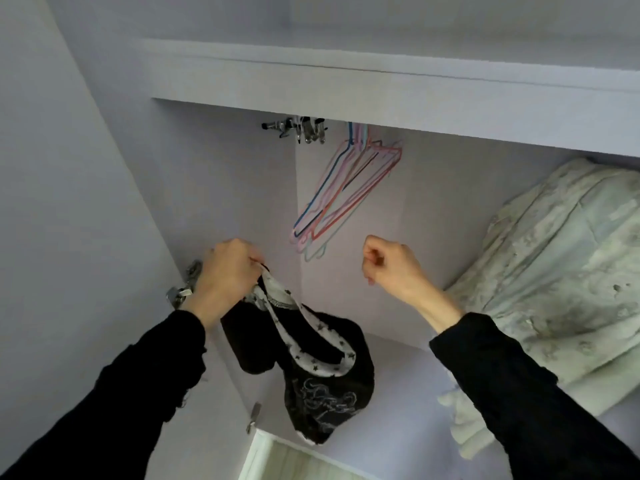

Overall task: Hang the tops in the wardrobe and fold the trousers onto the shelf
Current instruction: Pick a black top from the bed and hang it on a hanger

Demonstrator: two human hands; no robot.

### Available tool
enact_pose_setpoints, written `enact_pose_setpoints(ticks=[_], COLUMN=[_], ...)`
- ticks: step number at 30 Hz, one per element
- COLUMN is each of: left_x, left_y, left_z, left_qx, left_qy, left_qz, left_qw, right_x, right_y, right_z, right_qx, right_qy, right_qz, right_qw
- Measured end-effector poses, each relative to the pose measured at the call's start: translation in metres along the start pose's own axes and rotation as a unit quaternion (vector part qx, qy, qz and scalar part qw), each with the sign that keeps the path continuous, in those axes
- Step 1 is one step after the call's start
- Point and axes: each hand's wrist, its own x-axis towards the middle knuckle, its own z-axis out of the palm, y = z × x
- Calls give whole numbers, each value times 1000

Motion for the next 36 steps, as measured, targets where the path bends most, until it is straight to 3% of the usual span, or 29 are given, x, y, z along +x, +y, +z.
enact_pose_setpoints(ticks=[5, 7, 10, 16, 23, 25, 28, 30, 33, 36], left_x=[0, 0, 0, 6, 15, 16, 15, 14, 14, 10], left_y=[-10, -9, -16, -25, -27, -27, -25, -24, -16, -1], left_z=[-4, -6, -9, -14, -20, -18, -12, -8, -6, -2], left_qx=[-40, -70, -91, -136, -178, -193, -213, -237, -318, -423], left_qy=[17, 43, 61, 48, 59, 49, 40, 32, 10, -51], left_qz=[3, -10, -40, -48, -50, -47, -37, -32, -41, -77], left_qw=[999, 997, 993, 988, 981, 979, 976, 970, 947, 901], right_x=[36, 54, 82, 114, 131, 131, 129, 127, 115, 97], right_y=[-22, -30, -43, -52, -60, -59, -58, -53, -47, -37], right_z=[21, 32, 33, 32, 34, 32, 23, 15, 4, -9], right_qx=[129, 225, 381, 382, 396, 453, 570, 589, 582, 579], right_qy=[-93, -59, -5, 37, 67, 83, 123, 145, 158, 163], right_qz=[97, 160, 227, 305, 293, 280, 256, 242, 226, 215], right_qw=[982, 959, 896, 872, 868, 843, 771, 758, 765, 769])
